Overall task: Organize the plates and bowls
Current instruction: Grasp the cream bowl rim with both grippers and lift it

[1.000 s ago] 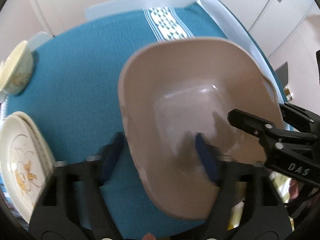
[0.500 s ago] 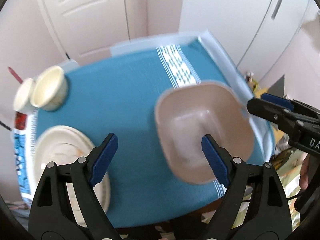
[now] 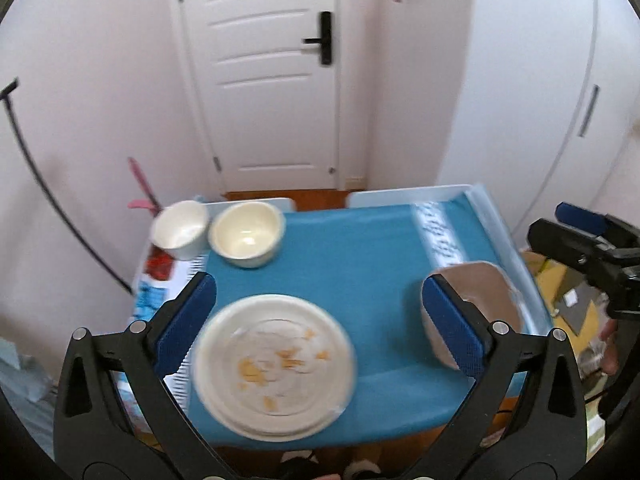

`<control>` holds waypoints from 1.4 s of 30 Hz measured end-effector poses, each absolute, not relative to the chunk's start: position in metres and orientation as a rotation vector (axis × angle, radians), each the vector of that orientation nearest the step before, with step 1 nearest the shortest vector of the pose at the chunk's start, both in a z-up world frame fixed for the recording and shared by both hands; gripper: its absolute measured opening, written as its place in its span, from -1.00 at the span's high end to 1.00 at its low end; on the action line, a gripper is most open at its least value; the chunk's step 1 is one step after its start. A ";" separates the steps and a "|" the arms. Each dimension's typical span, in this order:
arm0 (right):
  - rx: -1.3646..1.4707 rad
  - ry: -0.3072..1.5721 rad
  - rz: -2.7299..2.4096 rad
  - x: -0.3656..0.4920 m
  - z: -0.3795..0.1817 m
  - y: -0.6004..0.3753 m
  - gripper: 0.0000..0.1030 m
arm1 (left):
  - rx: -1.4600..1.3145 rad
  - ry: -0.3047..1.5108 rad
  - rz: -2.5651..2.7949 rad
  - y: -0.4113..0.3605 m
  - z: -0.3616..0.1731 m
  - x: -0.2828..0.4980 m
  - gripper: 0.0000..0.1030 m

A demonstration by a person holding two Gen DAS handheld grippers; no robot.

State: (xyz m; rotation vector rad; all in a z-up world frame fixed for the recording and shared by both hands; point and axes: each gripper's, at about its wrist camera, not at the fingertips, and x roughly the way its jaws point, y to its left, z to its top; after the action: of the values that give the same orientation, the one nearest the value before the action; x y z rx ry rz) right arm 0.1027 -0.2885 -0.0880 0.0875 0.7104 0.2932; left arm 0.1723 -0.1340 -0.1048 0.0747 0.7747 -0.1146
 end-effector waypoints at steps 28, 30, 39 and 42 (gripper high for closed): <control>0.272 1.231 0.175 0.330 -0.255 -0.110 -0.24 | -0.247 1.270 -0.231 0.031 -0.280 0.394 -0.09; 0.280 1.235 0.180 0.337 -0.261 -0.108 -0.17 | -0.234 1.277 -0.232 0.028 -0.287 0.402 -0.06; 0.282 1.280 0.190 0.357 -0.280 -0.101 0.35 | -0.231 1.310 -0.216 0.028 -0.307 0.423 0.54; 0.276 1.282 0.193 0.360 -0.285 -0.098 0.58 | -0.236 1.303 -0.224 0.027 -0.308 0.424 0.63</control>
State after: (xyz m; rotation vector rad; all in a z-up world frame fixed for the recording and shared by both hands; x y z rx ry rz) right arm 0.3599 -0.0985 -0.2845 0.2755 1.2816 0.1927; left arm 0.4242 0.0266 -0.3082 -0.2356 1.3032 -0.2239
